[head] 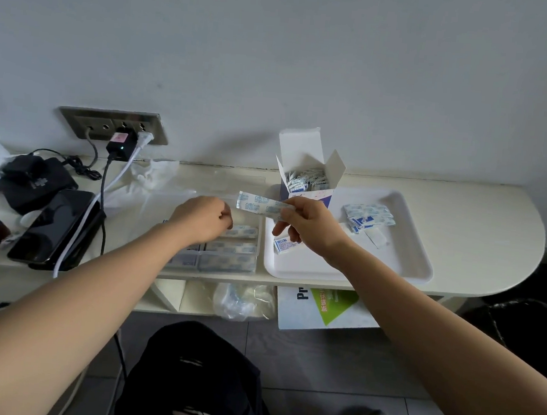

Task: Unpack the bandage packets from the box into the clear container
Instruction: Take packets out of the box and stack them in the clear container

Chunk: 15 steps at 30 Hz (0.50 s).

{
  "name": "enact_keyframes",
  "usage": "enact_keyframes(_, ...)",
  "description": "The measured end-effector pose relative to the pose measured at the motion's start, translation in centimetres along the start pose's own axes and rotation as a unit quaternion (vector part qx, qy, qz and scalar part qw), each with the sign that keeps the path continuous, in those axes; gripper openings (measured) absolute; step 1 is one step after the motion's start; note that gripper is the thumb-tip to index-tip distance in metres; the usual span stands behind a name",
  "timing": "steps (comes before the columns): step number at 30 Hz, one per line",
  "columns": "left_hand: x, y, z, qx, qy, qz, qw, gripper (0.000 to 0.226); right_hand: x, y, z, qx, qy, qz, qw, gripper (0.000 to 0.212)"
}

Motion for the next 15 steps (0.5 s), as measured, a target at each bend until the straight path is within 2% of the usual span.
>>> enact_keyframes(4,-1.3,0.8,-1.0,0.001,-0.098,-0.125,0.987,0.027,1.1,0.0,0.3,0.021,0.009,-0.026,0.999,0.017)
enact_keyframes(7,-2.5,0.7,-2.6,0.043,-0.206,-0.066,0.975,0.019,1.7,0.2,0.5,0.034,-0.001,-0.04,0.999,0.021)
enact_keyframes(8,-2.7,0.6,-3.0,0.062,-0.222,-0.042,0.972,0.024,1.8,0.3,0.5,0.037,-0.008,-0.041,0.998,0.023)
enact_keyframes(11,-2.5,0.5,-3.3,0.106,-0.222,-0.006,0.969,0.041,1.9,0.7,0.5,0.043,-0.016,-0.056,0.997,0.026)
enact_keyframes(15,-1.8,-0.1,-2.9,0.158,-0.211,0.032,0.964,0.051,2.6,1.0,0.6,0.052,-0.001,-0.07,0.996,0.024)
Point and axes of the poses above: each hand's wrist, its own z-axis towards the middle knuckle, its own x-axis out of the palm, y = z × x, the point moved 2 cm from there along z, towards the middle knuckle, and after that the axes turned 12 degrees about z, right-handed, at the moved point
